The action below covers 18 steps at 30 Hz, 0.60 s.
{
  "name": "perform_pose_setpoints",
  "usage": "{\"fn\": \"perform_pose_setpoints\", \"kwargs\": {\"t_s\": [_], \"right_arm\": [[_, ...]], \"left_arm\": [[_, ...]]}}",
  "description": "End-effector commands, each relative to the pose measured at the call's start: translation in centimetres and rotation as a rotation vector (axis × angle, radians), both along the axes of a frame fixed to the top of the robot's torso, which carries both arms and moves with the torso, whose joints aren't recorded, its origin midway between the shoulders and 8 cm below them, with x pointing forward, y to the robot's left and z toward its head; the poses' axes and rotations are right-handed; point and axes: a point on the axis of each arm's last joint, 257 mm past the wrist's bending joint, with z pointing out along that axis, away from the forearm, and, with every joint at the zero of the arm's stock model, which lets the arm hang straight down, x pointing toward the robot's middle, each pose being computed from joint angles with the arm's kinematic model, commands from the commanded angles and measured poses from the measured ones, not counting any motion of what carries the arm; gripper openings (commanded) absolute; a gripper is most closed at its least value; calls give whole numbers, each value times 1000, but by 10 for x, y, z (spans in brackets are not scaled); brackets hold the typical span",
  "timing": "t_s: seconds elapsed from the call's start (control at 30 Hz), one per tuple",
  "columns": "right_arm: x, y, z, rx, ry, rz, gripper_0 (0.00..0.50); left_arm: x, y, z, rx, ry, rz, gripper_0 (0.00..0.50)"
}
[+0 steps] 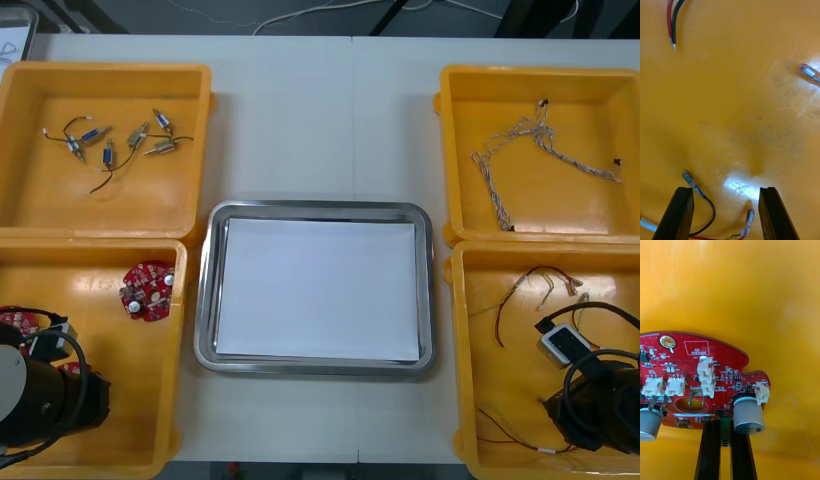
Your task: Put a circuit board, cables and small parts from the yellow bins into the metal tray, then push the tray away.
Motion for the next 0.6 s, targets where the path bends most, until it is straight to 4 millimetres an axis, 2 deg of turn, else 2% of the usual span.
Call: {"fn": "perform_pose_setpoints", "kwargs": {"t_s": [0.03, 0.17, 0.27, 0.4, 0.6], "right_arm": [[-12, 15, -4, 10, 4, 33, 500], [-14, 17, -8, 1, 8, 40, 500], [-17, 20, -11, 4, 14, 43, 500], [-18, 24, -13, 14, 18, 42, 500], [-12, 28, -30, 27, 0, 48, 500]], "left_arm": [[33, 20, 32, 86, -65, -127, 0], [53, 26, 51, 104, -111, -126, 0], [60, 30, 59, 113, -127, -124, 0], [70, 38, 79, 148, -166, -137, 0], [66, 42, 109, 147, -141, -148, 0]]}}
